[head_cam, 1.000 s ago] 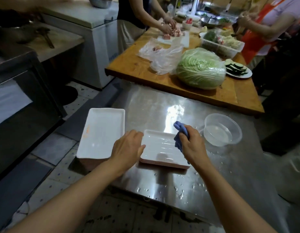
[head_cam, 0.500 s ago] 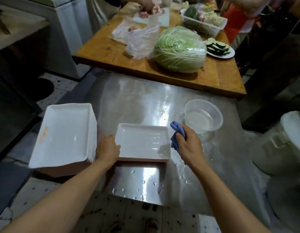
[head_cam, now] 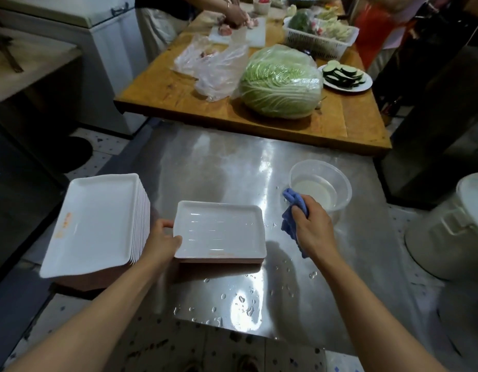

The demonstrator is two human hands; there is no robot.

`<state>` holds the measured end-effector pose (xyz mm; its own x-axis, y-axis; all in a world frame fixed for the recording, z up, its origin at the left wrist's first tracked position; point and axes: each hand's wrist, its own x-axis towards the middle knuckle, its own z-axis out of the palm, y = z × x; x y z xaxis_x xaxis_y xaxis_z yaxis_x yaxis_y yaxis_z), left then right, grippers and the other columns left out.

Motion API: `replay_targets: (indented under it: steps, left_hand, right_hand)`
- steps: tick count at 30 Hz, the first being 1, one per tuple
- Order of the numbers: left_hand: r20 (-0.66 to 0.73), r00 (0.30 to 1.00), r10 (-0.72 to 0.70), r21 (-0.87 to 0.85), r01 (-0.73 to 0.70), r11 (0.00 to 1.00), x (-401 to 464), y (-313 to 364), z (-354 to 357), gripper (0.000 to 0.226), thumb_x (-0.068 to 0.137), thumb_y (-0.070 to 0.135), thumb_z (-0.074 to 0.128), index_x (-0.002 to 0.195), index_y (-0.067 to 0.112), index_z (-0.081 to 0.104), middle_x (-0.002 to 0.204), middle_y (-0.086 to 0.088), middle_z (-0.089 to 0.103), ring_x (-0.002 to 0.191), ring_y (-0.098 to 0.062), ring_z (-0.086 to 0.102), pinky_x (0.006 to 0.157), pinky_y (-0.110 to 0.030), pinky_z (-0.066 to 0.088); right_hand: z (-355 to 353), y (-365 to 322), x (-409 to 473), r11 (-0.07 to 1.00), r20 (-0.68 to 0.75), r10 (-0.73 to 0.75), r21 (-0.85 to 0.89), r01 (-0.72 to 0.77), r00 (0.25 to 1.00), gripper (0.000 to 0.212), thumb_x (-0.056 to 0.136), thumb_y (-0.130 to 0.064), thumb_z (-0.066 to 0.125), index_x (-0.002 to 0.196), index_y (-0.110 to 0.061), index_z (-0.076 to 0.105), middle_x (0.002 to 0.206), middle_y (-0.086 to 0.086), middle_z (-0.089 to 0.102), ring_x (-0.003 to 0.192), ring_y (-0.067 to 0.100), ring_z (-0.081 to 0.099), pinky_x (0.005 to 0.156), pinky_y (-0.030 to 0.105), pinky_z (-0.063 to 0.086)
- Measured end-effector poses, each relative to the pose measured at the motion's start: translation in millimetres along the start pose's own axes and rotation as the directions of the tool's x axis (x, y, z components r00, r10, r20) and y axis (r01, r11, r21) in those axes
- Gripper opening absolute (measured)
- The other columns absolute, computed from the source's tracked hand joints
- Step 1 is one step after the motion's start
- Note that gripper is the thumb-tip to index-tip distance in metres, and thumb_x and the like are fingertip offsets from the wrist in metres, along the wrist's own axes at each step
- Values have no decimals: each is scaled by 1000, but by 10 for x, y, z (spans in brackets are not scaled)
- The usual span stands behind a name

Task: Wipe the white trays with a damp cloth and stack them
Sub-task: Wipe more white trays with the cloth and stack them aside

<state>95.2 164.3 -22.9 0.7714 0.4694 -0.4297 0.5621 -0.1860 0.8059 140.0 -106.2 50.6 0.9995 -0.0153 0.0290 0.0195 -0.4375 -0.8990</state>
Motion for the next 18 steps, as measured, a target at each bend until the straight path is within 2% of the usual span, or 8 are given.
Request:
replay_targets:
  steps: [2,4,6,9,12,14,16,18]
  left_hand:
    - [0,1000,-2,-53,2,999,-34,49,13,37,81,-7,53,111,13,46,100,-15,60,86,-31,62,83,-51,53]
    - [-6,1000,29,-128,-29,991,-84,169,49,39,80,-11,52,111,12,44,89,-11,62,71,-22,61,68,-41,54]
    - [-9,998,68,-167,-69,983,-133,373,115,41,80,-13,51,112,12,42,80,-5,59,65,-17,58,51,-29,52]
    - [39,993,110,-258,-96,961,-167,748,289,45,79,-18,47,110,14,39,85,-5,57,73,-21,59,45,-29,54]
    - [42,980,197,-252,-180,951,-166,1097,536,48,78,-21,44,109,14,36,86,-3,57,75,-18,58,38,-27,49]
    - [41,965,258,-216,-244,945,-161,1289,708,48,80,-18,46,109,18,35,87,-4,59,76,-17,60,41,-27,52]
    - [39,953,301,-146,-293,945,-149,1442,882,48,82,-13,49,108,24,33,94,-6,60,83,-22,62,55,-39,59]
    - [22,942,334,-82,-331,940,-147,1568,1050,47,83,-9,49,106,27,32,101,-8,60,90,-24,61,66,-46,59]
  right_hand:
    - [-72,16,31,1000,-12,-4,12,4,1000,28,95,-7,40,108,-25,57,67,-6,60,58,1,59,52,6,43]
    - [-154,32,71,1000,-26,3,24,-2,1000,27,96,-8,40,110,-24,58,70,-1,62,58,8,60,50,7,43]
    - [-250,49,122,1000,-52,5,19,-4,999,28,97,-10,40,114,-21,59,77,4,63,63,15,62,51,8,44]
    - [-419,74,197,999,-88,15,40,-12,996,30,97,-9,40,117,-21,59,81,7,63,64,19,63,50,12,46]
    - [-591,96,261,997,-122,27,74,-18,992,25,98,-12,40,109,-23,59,78,10,63,62,25,63,42,15,42]
    - [-699,102,303,994,-157,44,109,-27,987,26,98,-13,41,110,-29,58,78,11,63,65,27,64,42,15,43]
    - [-796,124,338,992,-183,48,125,-25,982,27,98,-13,41,111,-30,57,75,9,63,61,21,63,43,15,45]
    - [-882,166,367,991,-204,58,129,-32,977,26,99,-13,42,114,-25,58,71,7,63,54,10,60,43,15,45]
